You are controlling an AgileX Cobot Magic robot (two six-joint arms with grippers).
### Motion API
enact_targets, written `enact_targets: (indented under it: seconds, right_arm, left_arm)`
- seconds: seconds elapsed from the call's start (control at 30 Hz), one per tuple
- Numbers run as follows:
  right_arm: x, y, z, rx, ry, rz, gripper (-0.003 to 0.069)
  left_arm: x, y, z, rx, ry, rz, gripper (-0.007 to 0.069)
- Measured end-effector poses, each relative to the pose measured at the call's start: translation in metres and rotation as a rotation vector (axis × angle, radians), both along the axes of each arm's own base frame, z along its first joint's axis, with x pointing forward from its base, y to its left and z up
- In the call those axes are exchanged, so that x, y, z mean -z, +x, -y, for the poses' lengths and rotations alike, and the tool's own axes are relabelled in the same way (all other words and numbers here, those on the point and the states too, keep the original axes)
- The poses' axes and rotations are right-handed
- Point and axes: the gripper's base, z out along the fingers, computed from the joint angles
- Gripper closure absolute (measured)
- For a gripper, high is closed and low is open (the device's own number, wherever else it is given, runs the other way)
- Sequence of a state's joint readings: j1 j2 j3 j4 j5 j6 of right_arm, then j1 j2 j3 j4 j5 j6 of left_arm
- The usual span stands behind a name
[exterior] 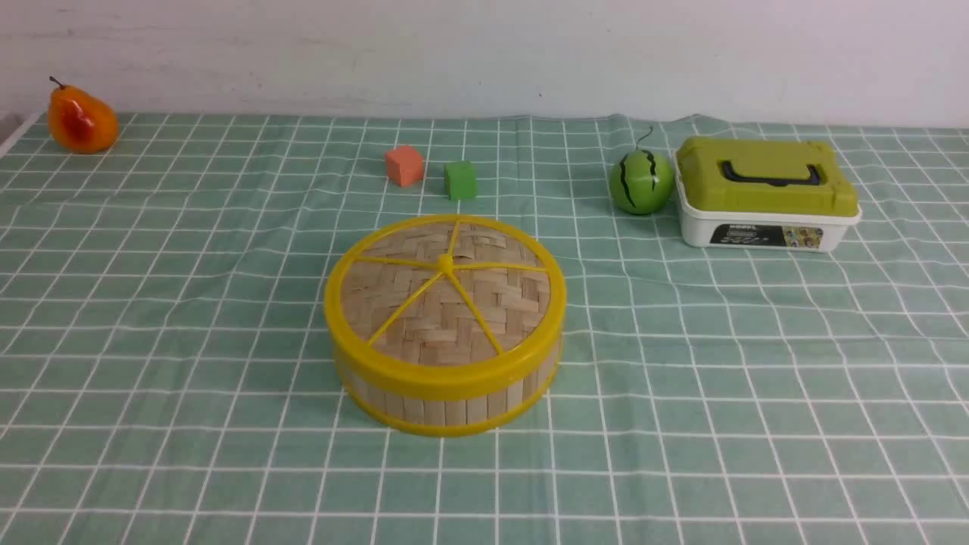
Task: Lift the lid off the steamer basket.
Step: Use the left arm to lift the lid of the steamer
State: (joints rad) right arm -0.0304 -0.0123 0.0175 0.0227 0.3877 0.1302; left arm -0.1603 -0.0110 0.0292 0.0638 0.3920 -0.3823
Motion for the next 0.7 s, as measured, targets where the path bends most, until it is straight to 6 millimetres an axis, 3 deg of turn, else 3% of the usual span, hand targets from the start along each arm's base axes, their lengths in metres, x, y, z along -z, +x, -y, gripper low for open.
enact_targets:
  seconds: [0.7]
  right_arm:
    - [0.0, 0.0, 0.0, 0.0, 0.0, 0.0, 0.0418]
  left_arm:
    - [0.0, 0.0, 0.0, 0.0, 0.0, 0.0, 0.0396]
